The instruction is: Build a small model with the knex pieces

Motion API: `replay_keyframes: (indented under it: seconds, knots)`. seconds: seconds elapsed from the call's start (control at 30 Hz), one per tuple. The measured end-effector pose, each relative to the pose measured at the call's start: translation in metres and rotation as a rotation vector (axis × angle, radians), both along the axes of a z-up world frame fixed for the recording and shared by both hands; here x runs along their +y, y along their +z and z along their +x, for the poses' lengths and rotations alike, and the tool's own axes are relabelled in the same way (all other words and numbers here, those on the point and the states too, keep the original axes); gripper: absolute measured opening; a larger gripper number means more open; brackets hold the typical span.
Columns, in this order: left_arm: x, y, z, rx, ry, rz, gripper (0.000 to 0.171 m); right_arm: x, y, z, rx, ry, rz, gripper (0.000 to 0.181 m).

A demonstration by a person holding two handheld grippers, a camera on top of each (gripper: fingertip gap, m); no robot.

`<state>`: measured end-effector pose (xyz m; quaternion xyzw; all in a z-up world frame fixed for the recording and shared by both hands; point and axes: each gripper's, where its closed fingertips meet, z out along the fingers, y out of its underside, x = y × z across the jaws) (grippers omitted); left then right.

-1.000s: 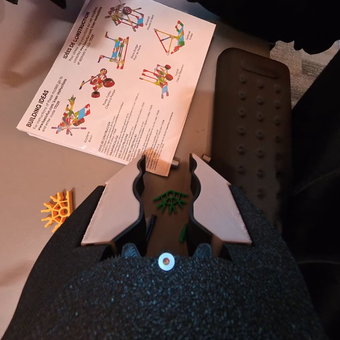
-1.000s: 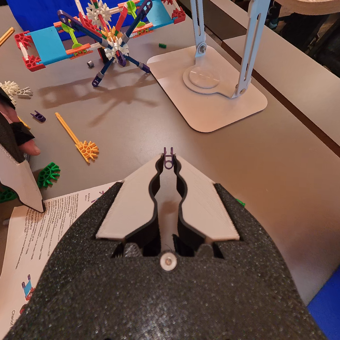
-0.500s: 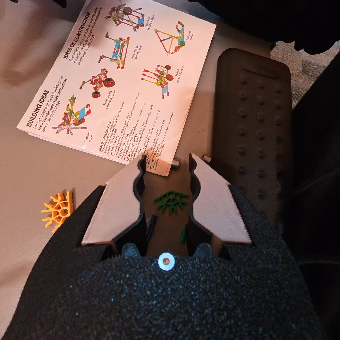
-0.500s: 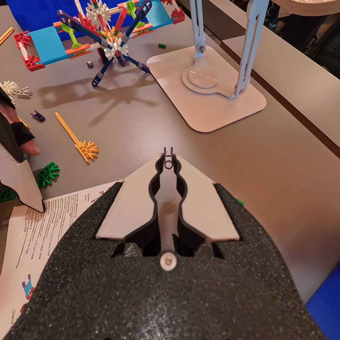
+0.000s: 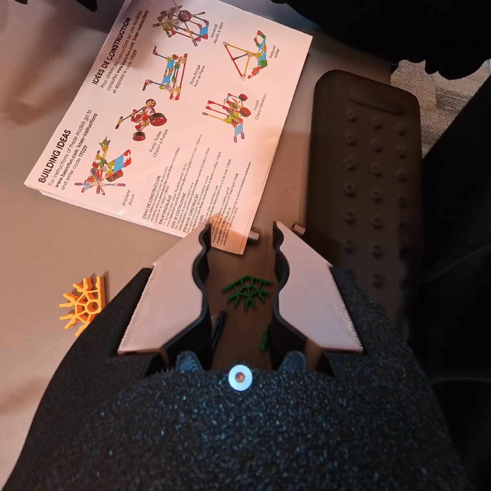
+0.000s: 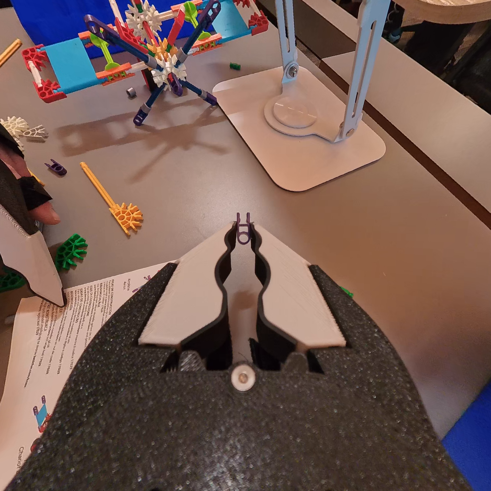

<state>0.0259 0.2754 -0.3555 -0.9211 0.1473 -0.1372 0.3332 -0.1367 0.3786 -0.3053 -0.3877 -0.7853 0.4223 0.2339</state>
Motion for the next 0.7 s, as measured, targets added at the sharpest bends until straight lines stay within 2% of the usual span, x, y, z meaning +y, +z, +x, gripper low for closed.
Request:
replay_keyframes:
  seconds: [0.2, 0.37, 0.5, 0.7]
  knots:
    - [0.000, 0.002, 0.002, 0.006, -0.011, 0.009, 0.048, 0.000, -0.001, 0.000, 0.000, -0.001, 0.003, 0.009]
    - [0.001, 0.016, 0.004, 0.017, -0.033, 0.063, 0.049, 0.000, -0.002, -0.001, -0.001, -0.001, 0.005, 0.009]
    - [0.000, 0.034, 0.002, 0.026, -0.037, 0.120, 0.050, 0.000, -0.002, -0.001, 0.001, -0.004, 0.007, 0.009]
    - [-0.013, 0.064, -0.021, 0.080, 0.034, 0.207, 0.049, -0.001, -0.001, -0.001, 0.008, -0.002, 0.018, 0.009]
